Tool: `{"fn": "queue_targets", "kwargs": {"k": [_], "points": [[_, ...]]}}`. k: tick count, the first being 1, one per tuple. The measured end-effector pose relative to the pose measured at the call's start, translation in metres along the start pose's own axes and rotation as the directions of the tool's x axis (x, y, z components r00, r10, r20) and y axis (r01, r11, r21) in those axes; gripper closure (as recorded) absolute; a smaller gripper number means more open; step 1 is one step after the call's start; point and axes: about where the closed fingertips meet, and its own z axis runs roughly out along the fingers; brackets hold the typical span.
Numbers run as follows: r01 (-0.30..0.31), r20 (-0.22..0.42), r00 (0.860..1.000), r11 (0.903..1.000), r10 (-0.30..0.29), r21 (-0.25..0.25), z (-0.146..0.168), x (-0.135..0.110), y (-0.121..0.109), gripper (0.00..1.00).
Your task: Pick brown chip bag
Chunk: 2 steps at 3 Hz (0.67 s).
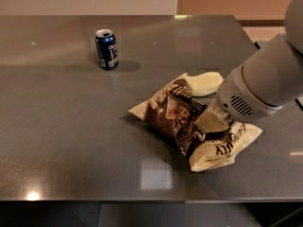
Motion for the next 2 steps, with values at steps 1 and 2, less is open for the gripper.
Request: {"fn": "queue_targets", "kwargs": {"k": [1, 2], "points": [[0.025, 0.049, 0.998, 0.9996, -0.025, 0.012, -0.035, -0.013, -0.009, 1.0], [0.068, 0.104, 0.992, 0.9974, -0.07, 0.023, -0.072, -0.029, -0.019, 1.0]]}}
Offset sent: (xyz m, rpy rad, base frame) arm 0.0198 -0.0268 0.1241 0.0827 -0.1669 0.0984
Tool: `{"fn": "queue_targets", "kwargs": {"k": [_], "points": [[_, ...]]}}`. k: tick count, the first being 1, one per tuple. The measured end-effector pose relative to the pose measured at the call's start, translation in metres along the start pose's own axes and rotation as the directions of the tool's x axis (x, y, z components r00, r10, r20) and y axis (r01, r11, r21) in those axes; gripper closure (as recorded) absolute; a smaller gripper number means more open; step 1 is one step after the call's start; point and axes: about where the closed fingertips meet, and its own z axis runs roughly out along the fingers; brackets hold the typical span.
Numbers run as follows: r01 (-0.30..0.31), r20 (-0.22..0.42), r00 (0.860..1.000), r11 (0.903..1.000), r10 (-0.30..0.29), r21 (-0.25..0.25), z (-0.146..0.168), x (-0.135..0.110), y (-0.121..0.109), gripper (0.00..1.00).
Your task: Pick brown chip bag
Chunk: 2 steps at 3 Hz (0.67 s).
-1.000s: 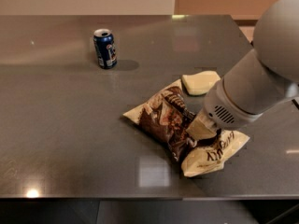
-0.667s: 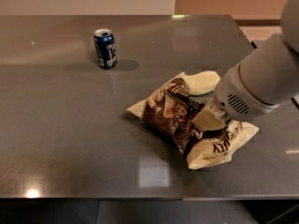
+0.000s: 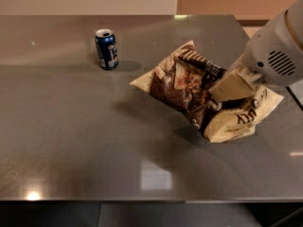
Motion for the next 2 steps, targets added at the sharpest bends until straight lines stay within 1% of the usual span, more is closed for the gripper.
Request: {"fn": "queue_targets", "kwargs": {"k": [1, 2], "points": [[0.061, 0.056, 0.997, 0.9982, -0.061, 0.002, -0.0278, -0.0188, -0.0074, 1.0], [0.061, 0.056, 0.997, 0.9982, -0.061, 0.002, -0.0278, -0.0188, -0.0074, 1.0]]}}
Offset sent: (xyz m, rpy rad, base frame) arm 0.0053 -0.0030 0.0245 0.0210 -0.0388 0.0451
